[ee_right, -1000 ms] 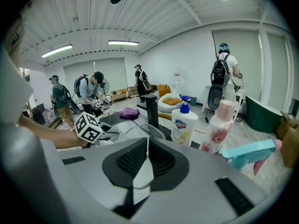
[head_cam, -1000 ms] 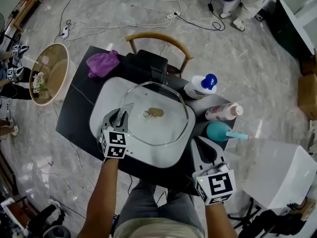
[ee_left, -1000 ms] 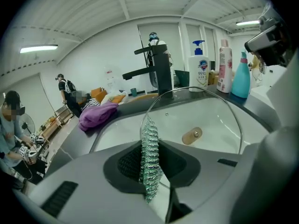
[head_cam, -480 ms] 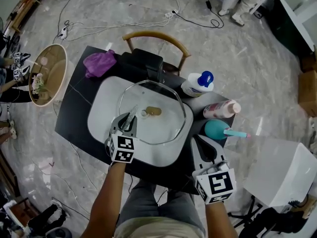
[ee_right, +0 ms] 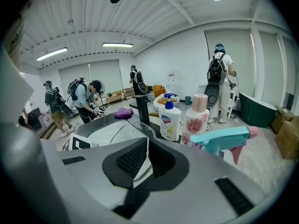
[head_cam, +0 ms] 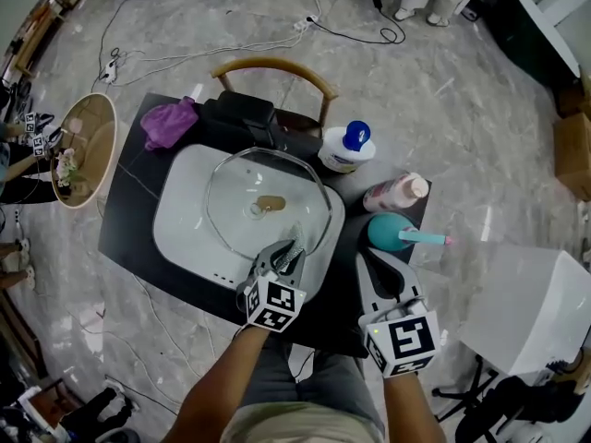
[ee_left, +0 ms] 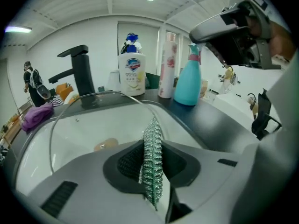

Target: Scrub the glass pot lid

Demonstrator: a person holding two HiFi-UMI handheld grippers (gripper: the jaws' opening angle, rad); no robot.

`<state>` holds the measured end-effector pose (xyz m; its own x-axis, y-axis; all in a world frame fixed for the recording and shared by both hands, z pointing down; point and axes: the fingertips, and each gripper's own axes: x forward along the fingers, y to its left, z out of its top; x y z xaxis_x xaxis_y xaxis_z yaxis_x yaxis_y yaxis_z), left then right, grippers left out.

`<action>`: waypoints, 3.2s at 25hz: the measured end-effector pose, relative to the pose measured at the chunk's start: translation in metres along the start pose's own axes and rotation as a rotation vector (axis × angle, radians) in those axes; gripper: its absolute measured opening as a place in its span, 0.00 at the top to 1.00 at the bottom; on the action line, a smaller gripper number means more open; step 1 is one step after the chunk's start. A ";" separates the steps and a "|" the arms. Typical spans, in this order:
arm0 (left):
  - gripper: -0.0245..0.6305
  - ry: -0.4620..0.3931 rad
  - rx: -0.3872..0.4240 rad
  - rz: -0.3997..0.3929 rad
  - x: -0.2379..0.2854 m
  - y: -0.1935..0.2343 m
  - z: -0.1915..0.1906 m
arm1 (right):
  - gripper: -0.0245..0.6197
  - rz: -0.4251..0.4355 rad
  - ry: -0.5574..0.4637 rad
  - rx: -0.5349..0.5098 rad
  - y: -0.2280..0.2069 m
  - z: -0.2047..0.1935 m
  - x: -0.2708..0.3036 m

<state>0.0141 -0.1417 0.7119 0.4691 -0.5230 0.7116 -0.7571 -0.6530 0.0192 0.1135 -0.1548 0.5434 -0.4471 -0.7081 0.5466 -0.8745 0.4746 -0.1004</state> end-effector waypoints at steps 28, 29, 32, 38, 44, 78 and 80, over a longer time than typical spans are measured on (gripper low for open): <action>0.82 0.072 0.018 0.077 -0.015 0.045 -0.019 | 0.92 0.004 -0.002 0.002 0.006 -0.002 -0.004; 0.82 0.083 0.014 0.092 -0.018 0.055 -0.024 | 0.92 0.007 -0.001 0.000 0.009 -0.001 -0.002; 0.82 0.112 0.002 0.129 -0.026 0.083 -0.038 | 0.92 0.016 0.004 -0.006 0.017 -0.002 0.005; 0.82 0.157 0.025 0.201 -0.041 0.131 -0.054 | 0.92 0.031 0.015 -0.017 0.033 0.000 0.016; 0.82 0.199 0.059 0.256 -0.052 0.167 -0.063 | 0.92 0.044 0.021 -0.025 0.043 0.004 0.027; 0.82 -0.035 0.168 0.236 -0.157 0.166 0.067 | 0.92 0.034 -0.072 -0.095 0.064 0.089 -0.024; 0.82 -0.085 0.178 0.234 -0.174 0.163 0.088 | 0.92 0.029 -0.090 -0.106 0.063 0.098 -0.032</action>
<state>-0.1504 -0.2052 0.5295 0.3335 -0.7096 0.6206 -0.7609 -0.5913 -0.2672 0.0547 -0.1537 0.4384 -0.4910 -0.7353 0.4671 -0.8383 0.5446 -0.0239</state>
